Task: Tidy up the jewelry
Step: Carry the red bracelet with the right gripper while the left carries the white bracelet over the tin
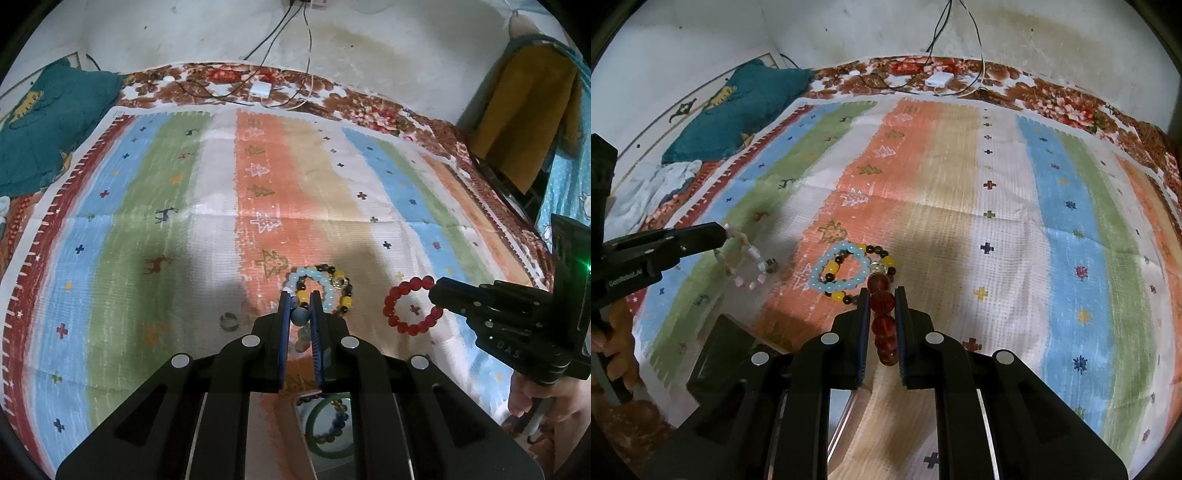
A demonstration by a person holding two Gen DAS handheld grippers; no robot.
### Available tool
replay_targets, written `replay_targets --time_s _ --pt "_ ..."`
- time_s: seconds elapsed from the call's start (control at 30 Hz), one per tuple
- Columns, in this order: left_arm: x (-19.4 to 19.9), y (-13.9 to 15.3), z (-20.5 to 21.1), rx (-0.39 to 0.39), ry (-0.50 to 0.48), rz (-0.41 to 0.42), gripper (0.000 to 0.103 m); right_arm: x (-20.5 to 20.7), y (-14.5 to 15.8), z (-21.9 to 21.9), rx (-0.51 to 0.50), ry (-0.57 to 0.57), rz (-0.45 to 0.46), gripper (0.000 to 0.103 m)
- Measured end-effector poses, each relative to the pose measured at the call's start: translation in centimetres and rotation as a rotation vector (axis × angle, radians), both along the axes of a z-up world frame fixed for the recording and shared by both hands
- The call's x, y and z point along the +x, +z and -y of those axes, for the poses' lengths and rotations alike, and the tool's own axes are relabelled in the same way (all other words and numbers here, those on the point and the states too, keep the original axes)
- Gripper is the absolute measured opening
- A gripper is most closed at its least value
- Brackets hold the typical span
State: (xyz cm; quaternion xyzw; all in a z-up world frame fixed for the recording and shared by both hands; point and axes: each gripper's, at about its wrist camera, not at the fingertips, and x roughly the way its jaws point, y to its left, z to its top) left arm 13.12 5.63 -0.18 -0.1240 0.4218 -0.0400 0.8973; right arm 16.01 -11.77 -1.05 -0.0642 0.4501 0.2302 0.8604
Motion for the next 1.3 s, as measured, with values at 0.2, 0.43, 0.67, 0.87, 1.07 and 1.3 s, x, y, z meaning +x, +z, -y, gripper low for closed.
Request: replay_targets --time_s 0.2,0.43,0.67,0.87,1.07,1.3 --pt "-0.8 0.7 0.6 -0.005 -0.013 0.018 0.010 -1.1 1.0 0.2 0.021 0.011 0.019 0.014" --pt "-1.7 0.9 1.2 -0.012 -0.025 0.026 0.010 -2.3 2.0 0.3 0.039 0.022 0.035 0.014" --pt "-2.8 1.6 2.0 -0.020 -0.039 0.043 0.010 -3.4 2.6 0.4 0.048 0.034 0.045 0.014" --pt "-4.0 2.0 2.9 -0.035 -0.051 0.056 0.010 -4.5 3.3 0.4 0.058 0.051 0.056 0.014" --pt "-5.2 2.1 3.3 -0.044 -0.058 0.064 0.010 -5.4 3.6 0.5 0.062 0.061 0.058 0.014" --pt "-6.6 2.1 3.9 -0.055 -0.067 0.069 0.010 -6.8 3.7 0.7 0.066 0.069 0.055 0.014"
